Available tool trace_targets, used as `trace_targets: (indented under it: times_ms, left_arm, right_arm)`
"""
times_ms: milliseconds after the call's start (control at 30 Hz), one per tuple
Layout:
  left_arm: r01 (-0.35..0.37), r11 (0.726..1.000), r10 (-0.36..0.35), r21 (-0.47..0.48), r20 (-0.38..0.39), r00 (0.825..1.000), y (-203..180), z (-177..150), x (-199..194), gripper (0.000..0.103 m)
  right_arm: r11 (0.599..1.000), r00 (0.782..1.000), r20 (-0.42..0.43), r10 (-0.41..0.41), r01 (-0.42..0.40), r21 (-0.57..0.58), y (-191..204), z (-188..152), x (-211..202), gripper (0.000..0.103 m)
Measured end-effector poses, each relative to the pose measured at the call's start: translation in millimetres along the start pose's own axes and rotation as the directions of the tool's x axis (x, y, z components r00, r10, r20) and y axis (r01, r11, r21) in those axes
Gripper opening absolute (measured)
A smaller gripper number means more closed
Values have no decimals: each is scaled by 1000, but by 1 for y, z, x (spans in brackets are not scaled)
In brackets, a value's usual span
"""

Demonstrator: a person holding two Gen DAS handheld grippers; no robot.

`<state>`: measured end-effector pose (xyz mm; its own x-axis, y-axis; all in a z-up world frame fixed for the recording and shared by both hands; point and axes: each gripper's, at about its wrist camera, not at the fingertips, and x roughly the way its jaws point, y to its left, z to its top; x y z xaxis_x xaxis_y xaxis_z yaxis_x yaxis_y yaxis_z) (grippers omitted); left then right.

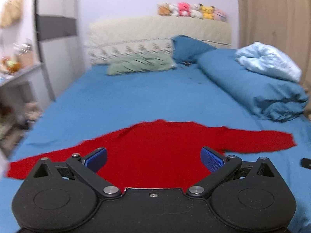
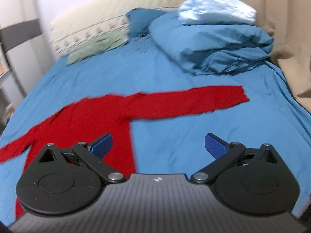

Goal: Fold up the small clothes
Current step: 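Grasp the red sweater's sleeve cuff with the right gripper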

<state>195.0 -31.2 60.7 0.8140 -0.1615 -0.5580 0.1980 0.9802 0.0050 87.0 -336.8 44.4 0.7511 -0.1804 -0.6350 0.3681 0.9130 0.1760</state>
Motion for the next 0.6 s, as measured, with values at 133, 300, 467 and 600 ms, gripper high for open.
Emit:
trace_targets:
  times_ms: [133, 300, 467, 600]
  left_arm:
    - [51, 998, -53, -33, -71, 996, -17, 14, 80, 103]
    - [49, 998, -52, -27, -117, 992, -39, 10, 174, 103]
    - [25, 999, -21, 20, -175, 984, -54, -2, 255, 103]
    - [6, 1000, -1, 19, -233, 973, -54, -11, 301, 103]
  right_arm:
    - [994, 999, 20, -38, 36, 104, -48, 17, 72, 103]
    - [973, 994, 8, -111, 107, 204, -103, 16, 156, 103]
    - [948, 980, -18, -199, 197, 249, -152, 9, 229, 103]
    - [924, 978, -24, -206, 202, 325, -180, 5, 267, 94]
